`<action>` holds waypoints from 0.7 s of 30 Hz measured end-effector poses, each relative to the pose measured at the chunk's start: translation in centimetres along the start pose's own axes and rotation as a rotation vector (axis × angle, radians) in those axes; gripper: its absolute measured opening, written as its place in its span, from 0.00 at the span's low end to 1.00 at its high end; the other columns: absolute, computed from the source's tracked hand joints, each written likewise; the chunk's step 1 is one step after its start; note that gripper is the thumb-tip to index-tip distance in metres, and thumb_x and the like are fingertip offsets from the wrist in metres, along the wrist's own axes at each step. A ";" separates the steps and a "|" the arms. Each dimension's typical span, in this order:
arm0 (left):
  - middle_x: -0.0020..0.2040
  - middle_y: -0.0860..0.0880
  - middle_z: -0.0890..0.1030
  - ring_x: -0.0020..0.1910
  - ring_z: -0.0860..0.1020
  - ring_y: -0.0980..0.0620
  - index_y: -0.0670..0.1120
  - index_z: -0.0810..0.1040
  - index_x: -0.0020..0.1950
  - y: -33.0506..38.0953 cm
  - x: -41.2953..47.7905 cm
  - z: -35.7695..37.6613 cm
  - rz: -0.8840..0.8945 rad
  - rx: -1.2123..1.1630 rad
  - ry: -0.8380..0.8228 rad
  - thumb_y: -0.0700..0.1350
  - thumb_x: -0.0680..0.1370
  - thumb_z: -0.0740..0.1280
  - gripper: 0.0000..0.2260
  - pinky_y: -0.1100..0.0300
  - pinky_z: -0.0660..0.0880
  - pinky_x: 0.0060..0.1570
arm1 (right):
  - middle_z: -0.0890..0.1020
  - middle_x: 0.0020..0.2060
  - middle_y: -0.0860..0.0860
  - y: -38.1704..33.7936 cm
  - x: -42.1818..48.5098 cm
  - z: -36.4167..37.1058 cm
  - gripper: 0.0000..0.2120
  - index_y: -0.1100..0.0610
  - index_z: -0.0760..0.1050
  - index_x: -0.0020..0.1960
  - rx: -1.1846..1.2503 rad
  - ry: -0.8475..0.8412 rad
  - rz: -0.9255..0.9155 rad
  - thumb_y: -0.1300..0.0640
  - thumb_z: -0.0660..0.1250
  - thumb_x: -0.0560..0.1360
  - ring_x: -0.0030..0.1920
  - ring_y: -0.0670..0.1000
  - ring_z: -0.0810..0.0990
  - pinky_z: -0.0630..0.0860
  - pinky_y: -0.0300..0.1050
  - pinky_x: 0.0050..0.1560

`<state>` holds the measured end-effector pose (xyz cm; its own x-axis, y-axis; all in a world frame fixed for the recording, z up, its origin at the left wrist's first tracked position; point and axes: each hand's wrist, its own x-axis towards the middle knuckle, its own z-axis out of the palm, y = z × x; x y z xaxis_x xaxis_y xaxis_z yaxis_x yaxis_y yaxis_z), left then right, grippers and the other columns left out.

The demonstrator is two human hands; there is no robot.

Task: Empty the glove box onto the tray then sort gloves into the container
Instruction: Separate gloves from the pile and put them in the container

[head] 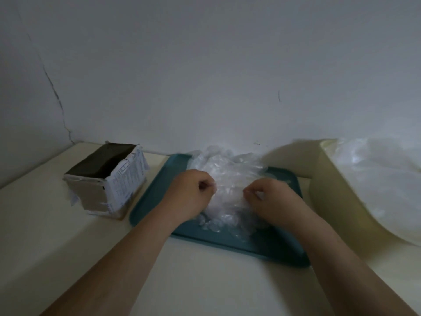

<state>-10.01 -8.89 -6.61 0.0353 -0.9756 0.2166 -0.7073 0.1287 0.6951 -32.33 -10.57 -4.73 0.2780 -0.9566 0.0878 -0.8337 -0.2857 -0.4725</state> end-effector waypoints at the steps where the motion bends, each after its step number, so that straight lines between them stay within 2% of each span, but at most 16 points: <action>1: 0.44 0.57 0.84 0.44 0.81 0.62 0.52 0.86 0.46 0.1 0.2 -0.4 0.019 -0.009 0.039 0.46 0.79 0.72 0.04 0.64 0.79 0.50 | 0.87 0.50 0.47 -0.2 -0.1 -0.2 0.09 0.51 0.86 0.51 0.009 0.041 -0.003 0.50 0.68 0.80 0.51 0.51 0.84 0.79 0.47 0.58; 3: 0.45 0.57 0.84 0.47 0.80 0.62 0.51 0.86 0.45 0.6 0.4 -1.5 0.063 -0.024 0.119 0.47 0.79 0.72 0.04 0.70 0.75 0.49 | 0.83 0.61 0.47 -0.6 -0.2 -1.0 0.13 0.49 0.83 0.62 0.044 0.106 -0.018 0.47 0.69 0.79 0.61 0.50 0.81 0.74 0.43 0.64; 5: 0.42 0.59 0.84 0.46 0.80 0.65 0.51 0.84 0.42 1.4 0.5 -2.6 0.098 -0.054 0.207 0.48 0.79 0.72 0.07 0.74 0.71 0.46 | 0.75 0.72 0.46 -1.2 -0.6 -1.9 0.25 0.46 0.74 0.73 0.100 0.156 -0.092 0.44 0.72 0.77 0.71 0.49 0.73 0.68 0.44 0.72; 7: 0.38 0.56 0.84 0.43 0.81 0.62 0.49 0.82 0.39 2.6 0.4 -3.6 0.133 -0.096 0.285 0.48 0.80 0.72 0.09 0.70 0.74 0.44 | 0.67 0.77 0.42 -2.2 -1.2 -2.8 0.35 0.41 0.65 0.78 0.177 0.200 -0.182 0.41 0.74 0.74 0.76 0.47 0.66 0.66 0.50 0.77; 8: 0.37 0.53 0.84 0.41 0.82 0.58 0.48 0.82 0.39 3.1 0.3 -4.1 0.142 -0.140 0.292 0.48 0.80 0.72 0.10 0.64 0.78 0.44 | 0.64 0.79 0.41 -2.7 -1.4 -3.1 0.38 0.39 0.62 0.79 0.197 0.215 -0.224 0.40 0.74 0.73 0.78 0.47 0.63 0.64 0.53 0.78; 10: 0.37 0.47 0.84 0.41 0.84 0.46 0.46 0.82 0.40 4.5 -0.3 -4.8 0.122 -0.281 0.223 0.47 0.80 0.72 0.10 0.50 0.81 0.46 | 0.58 0.81 0.41 -3.5 -1.9 -3.2 0.43 0.38 0.57 0.80 0.179 0.249 -0.313 0.40 0.75 0.72 0.82 0.46 0.53 0.59 0.59 0.80; 11: 0.38 0.46 0.85 0.42 0.85 0.43 0.46 0.83 0.40 5.2 -0.8 -5.1 0.107 -0.344 0.166 0.47 0.80 0.72 0.10 0.48 0.83 0.48 | 0.56 0.82 0.41 -3.8 -2.0 -3.1 0.45 0.37 0.55 0.81 0.143 0.271 -0.358 0.40 0.75 0.72 0.83 0.46 0.49 0.56 0.63 0.80; 13: 0.40 0.49 0.87 0.43 0.86 0.46 0.49 0.85 0.42 6.2 -1.5 -5.2 0.066 -0.430 0.049 0.47 0.80 0.73 0.07 0.49 0.84 0.49 | 0.56 0.82 0.43 -3.9 -2.0 -2.8 0.46 0.38 0.55 0.81 0.061 0.322 -0.447 0.41 0.77 0.71 0.83 0.49 0.47 0.54 0.68 0.79; 14: 0.40 0.51 0.87 0.42 0.85 0.49 0.50 0.86 0.43 6.6 -1.8 -5.2 0.047 -0.466 -0.017 0.47 0.80 0.73 0.06 0.52 0.84 0.48 | 0.62 0.81 0.45 -3.8 -1.8 -2.6 0.45 0.40 0.59 0.80 0.027 0.352 -0.477 0.43 0.79 0.70 0.83 0.52 0.52 0.57 0.69 0.78; 15: 0.41 0.52 0.87 0.42 0.84 0.53 0.50 0.87 0.45 6.8 -2.1 -5.1 0.032 -0.505 -0.072 0.47 0.80 0.73 0.06 0.55 0.82 0.47 | 0.70 0.77 0.46 -3.6 -1.7 -2.5 0.41 0.43 0.65 0.78 0.021 0.388 -0.499 0.45 0.79 0.70 0.80 0.53 0.62 0.63 0.68 0.75; 16: 0.41 0.52 0.86 0.42 0.83 0.54 0.50 0.87 0.46 6.9 -2.0 -5.0 0.024 -0.540 -0.097 0.47 0.80 0.73 0.05 0.55 0.82 0.48 | 0.78 0.69 0.46 -3.5 -1.6 -2.4 0.35 0.46 0.72 0.74 0.056 0.410 -0.500 0.49 0.79 0.70 0.72 0.51 0.73 0.71 0.63 0.71; 17: 0.42 0.50 0.86 0.42 0.83 0.53 0.49 0.88 0.48 7.0 -1.9 -5.1 0.013 -0.578 -0.091 0.49 0.80 0.73 0.06 0.53 0.82 0.49 | 0.84 0.59 0.44 -3.3 -1.6 -2.6 0.25 0.48 0.79 0.67 0.141 0.404 -0.459 0.54 0.78 0.71 0.62 0.47 0.80 0.77 0.53 0.64; 18: 0.44 0.47 0.87 0.44 0.83 0.51 0.48 0.88 0.50 6.9 -1.7 -5.2 -0.005 -0.623 -0.073 0.52 0.79 0.73 0.09 0.49 0.83 0.52 | 0.87 0.49 0.43 -3.3 -1.7 -2.9 0.15 0.49 0.85 0.58 0.258 0.372 -0.396 0.58 0.77 0.72 0.51 0.42 0.83 0.79 0.43 0.54; 19: 0.47 0.44 0.87 0.45 0.83 0.47 0.47 0.87 0.52 6.7 -1.5 -5.3 -0.031 -0.682 -0.060 0.57 0.76 0.75 0.15 0.43 0.83 0.56 | 0.87 0.40 0.45 -3.4 -1.9 -3.2 0.07 0.51 0.86 0.48 0.393 0.302 -0.328 0.62 0.75 0.74 0.41 0.40 0.82 0.77 0.36 0.45; 21: 0.50 0.41 0.85 0.47 0.82 0.43 0.45 0.85 0.57 6.1 -1.0 -5.8 -0.066 -0.829 -0.093 0.66 0.68 0.78 0.29 0.40 0.81 0.57 | 0.84 0.30 0.51 -3.5 -2.0 -3.5 0.13 0.55 0.82 0.35 0.582 0.235 -0.218 0.60 0.72 0.78 0.31 0.44 0.79 0.73 0.35 0.36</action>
<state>-10.22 -6.10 1.40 -0.0261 -0.9918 0.1255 0.0435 0.1243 0.9913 -31.67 -7.85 -0.20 0.2444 -0.8865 0.3930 -0.3581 -0.4591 -0.8130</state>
